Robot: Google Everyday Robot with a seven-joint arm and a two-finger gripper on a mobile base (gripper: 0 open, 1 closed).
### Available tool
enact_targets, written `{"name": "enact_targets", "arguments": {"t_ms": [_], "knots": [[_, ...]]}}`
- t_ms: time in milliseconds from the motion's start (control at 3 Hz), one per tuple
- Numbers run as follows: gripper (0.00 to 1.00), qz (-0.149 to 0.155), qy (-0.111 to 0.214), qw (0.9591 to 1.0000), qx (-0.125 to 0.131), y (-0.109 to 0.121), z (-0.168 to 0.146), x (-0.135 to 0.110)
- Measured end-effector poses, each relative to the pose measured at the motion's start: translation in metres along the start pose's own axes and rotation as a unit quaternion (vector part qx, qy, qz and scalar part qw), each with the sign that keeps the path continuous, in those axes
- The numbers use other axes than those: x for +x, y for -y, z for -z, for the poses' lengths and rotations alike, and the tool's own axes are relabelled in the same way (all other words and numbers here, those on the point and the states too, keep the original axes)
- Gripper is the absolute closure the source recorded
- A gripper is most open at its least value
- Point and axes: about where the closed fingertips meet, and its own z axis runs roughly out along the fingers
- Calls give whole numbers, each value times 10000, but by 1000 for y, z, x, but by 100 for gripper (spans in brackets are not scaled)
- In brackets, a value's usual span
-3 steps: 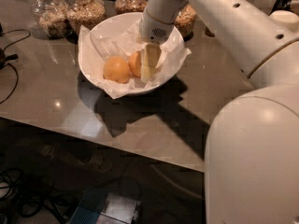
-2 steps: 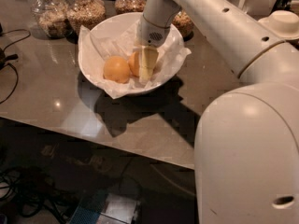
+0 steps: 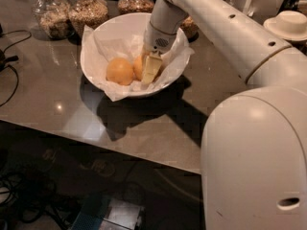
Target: Pick orange from white bowl
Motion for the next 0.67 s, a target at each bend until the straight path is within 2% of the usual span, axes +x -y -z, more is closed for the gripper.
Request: {"name": "enact_targets", "arguments": {"t_ms": [333, 667], "knots": [[65, -7, 0, 10000, 4, 0, 3, -1], [89, -215, 3, 9995, 241, -7, 16, 10]]}}
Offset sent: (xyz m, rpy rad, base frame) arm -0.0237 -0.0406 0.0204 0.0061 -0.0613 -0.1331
